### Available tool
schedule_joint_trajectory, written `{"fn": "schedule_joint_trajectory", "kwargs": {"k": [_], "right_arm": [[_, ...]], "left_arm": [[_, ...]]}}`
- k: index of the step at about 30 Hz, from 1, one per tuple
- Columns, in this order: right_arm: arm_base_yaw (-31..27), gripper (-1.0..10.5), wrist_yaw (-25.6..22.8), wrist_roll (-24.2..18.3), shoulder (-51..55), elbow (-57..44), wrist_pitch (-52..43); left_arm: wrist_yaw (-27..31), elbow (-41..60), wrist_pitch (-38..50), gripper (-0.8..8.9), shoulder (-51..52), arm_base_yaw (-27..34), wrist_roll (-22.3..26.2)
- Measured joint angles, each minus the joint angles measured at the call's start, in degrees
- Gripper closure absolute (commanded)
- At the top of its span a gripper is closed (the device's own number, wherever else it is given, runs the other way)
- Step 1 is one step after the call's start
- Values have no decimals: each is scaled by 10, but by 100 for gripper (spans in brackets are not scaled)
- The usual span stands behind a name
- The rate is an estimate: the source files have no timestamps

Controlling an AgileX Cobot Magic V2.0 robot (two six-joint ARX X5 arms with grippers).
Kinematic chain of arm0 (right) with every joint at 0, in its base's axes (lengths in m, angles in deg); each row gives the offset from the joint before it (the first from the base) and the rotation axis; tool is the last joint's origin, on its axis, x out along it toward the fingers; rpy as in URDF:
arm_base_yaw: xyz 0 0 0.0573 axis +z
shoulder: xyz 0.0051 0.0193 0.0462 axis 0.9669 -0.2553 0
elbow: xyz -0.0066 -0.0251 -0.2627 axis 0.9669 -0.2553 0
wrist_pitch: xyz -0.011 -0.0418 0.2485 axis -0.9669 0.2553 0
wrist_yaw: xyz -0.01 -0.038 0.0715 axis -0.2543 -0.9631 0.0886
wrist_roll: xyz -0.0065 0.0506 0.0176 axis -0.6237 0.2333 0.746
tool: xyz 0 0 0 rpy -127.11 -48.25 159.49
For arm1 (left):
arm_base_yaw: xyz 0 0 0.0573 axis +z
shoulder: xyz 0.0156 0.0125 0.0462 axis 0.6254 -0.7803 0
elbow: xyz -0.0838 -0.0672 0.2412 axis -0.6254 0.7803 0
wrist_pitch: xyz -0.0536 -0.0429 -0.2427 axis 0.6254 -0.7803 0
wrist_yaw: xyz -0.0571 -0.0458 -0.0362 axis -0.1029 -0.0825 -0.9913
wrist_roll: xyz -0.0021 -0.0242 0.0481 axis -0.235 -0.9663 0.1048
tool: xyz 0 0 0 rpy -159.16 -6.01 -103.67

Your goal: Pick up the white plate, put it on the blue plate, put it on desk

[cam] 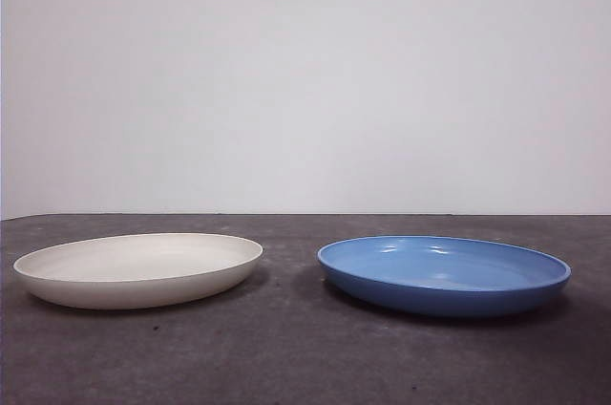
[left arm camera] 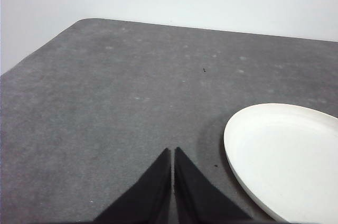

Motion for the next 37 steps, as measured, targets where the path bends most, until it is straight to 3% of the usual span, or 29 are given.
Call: {"fn": "schedule_joint_trajectory", "kwargs": {"k": [6,11,17,22,31,37], "right_arm": [[0,935,0,82,-3,9,8],[9,935,-1,146,-31,65,5],[35,935,7,188,-99,151,33],[54,935,43,194,-156,234,73],[98,935,125,186,-264,367,168],[134,935,169,143,-312,442,219]], "left_arm": [[0,-24,-15,802,-10,-5,-18],[0,-79,0,802,-49,-12,-61],[0,-166,12,802,-138,-31,-84],[-10,-273,-2,803,-218,-50,-91],[-129,-407,-79,803,-337,-81,-92],[-205,-467,-156,803,-375,-103,-88]]}}
